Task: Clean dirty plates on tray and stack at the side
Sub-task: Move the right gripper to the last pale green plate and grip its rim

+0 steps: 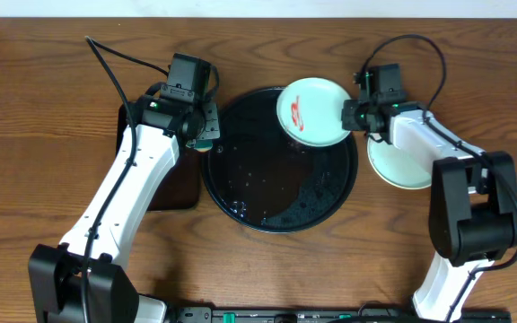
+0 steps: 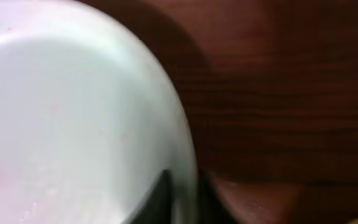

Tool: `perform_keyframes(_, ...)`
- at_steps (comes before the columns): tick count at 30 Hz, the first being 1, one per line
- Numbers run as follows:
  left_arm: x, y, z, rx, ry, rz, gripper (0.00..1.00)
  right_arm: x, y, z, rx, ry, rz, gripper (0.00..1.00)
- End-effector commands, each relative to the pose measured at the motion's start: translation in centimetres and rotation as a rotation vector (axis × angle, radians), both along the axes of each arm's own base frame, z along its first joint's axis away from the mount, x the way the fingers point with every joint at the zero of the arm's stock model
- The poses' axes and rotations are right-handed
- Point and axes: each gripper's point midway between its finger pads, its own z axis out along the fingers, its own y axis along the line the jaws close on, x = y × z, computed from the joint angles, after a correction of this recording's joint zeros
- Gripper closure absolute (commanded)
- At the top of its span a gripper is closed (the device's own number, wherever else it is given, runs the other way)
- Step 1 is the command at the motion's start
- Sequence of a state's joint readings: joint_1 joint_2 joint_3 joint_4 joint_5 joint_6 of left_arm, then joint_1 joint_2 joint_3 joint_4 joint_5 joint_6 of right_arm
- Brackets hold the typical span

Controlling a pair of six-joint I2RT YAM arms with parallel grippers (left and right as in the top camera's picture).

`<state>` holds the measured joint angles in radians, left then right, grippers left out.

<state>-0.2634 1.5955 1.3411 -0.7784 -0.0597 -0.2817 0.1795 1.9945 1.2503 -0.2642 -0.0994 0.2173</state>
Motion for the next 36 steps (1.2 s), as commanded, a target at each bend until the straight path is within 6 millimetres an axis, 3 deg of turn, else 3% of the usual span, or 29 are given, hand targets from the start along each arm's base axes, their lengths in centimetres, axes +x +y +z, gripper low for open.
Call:
perform_keyframes(1,0.1,0.4,-0.2,0.017,0.002,0.014,0.92,-0.9,1.0,-1.2,-0.003,0.041,0.024,0.99)
perform_keyframes(5,0.0,0.4,-0.2,0.017,0.004,0.014,0.92,-1.2,1.1,0.1,0.006,0.036,0.015,0.99)
perform_keyframes(9,0.0,0.4,-0.2,0.017,0.003,0.014,0.93,-1.8,1.2,3.2,0.014,0.009,0.015,0.99)
perform_keyframes(13,0.0,0.4,-0.2,0.017,0.003,0.014,0.93,-3.9,1.9,6.1,0.064,0.039,-0.047,0.99)
perform_keyframes(15,0.0,0.4,-0.2,0.017,0.003,0.014,0.92,-5.3,2.5,6.4,0.079,0.087,-0.073,0.99)
perform_keyframes(20,0.0,0.4,-0.2,0.017,0.003,0.014,0.93,-9.1,4.7,4.1,0.072,0.249,-0.101,0.99)
perform_keyframes(24,0.0,0.4,-0.2,0.017,0.004,0.014,0.93,-10.8,6.3,1.7,0.054,0.339,-0.110,0.99)
perform_keyframes(32,0.0,0.4,-0.3,0.018,0.007,0.014,0.93,-11.8,7.1,-1.9,0.033,0.429,-0.119,0.99)
perform_keyframes(36,-0.1,0.4,-0.9,0.020,0.022,0.013,0.93,-11.9,7.5,-2.6,0.042,0.440,-0.092,0.91)
